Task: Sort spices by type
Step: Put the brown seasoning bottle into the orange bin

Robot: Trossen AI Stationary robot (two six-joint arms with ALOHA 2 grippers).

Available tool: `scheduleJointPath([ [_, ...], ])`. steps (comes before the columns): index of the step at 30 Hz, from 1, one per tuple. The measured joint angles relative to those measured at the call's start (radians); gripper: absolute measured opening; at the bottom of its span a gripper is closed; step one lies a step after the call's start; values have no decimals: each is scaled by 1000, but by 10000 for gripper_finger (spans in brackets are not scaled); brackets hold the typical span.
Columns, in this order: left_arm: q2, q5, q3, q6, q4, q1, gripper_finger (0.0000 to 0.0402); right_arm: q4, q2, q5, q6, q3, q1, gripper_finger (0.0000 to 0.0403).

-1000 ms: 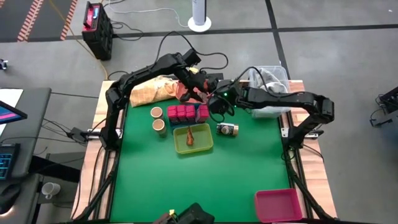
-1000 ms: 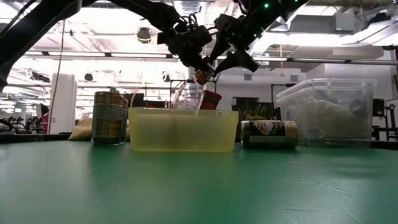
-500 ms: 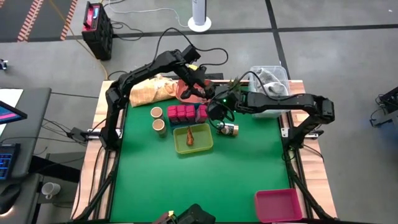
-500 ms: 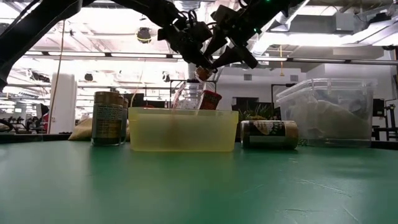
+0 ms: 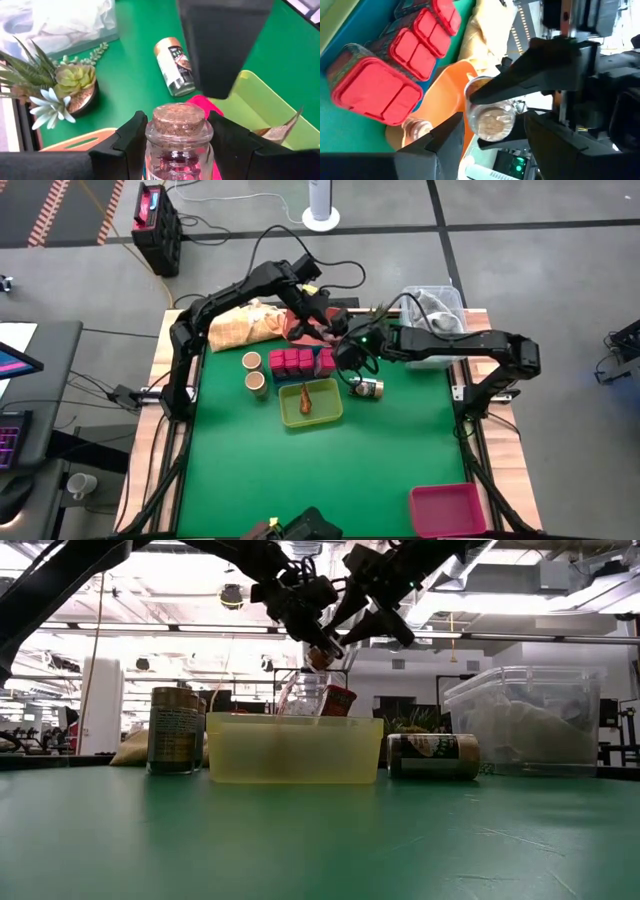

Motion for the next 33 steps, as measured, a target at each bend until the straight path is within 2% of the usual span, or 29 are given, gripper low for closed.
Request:
scheduleJointPath([
  [12, 0, -3, 0, 13, 3, -38, 177, 4, 1, -8, 5, 0, -1, 245],
  [25, 0, -14, 44, 11, -10, -52, 177, -49, 2, -19, 130, 0, -1, 247],
  [33, 0, 2, 50, 10, -12, -58, 177, -40, 2, -19, 121, 1, -1, 310],
])
